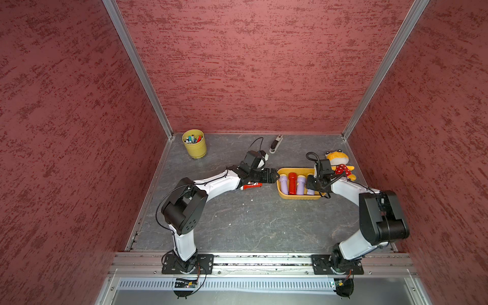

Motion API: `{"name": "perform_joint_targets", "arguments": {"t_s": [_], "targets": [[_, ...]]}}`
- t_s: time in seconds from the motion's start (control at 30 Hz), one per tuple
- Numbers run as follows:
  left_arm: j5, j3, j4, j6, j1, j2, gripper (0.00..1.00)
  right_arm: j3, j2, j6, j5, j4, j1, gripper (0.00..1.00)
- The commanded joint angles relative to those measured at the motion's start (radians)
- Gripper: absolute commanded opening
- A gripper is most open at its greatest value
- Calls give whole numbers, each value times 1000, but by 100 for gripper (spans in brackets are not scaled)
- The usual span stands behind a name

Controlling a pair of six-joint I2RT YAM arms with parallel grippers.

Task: Put the flashlights into the storage boxes
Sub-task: Place the flashlight at the storage box.

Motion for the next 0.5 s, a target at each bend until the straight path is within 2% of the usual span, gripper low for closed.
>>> {"name": "perform_joint_targets", "arguments": {"t_s": [0.0,0.27,0.47], "targets": [[3,27,16,14,7,14,90,42,-6,9,-18,-1,-4,52],[-9,11,5,14,32,-20,90,74,-125,-3,-15,-62,-5,54],[-56,-18,-63,37,95,-91,90,88,-236,-20,-104,-34,24,56]]}}
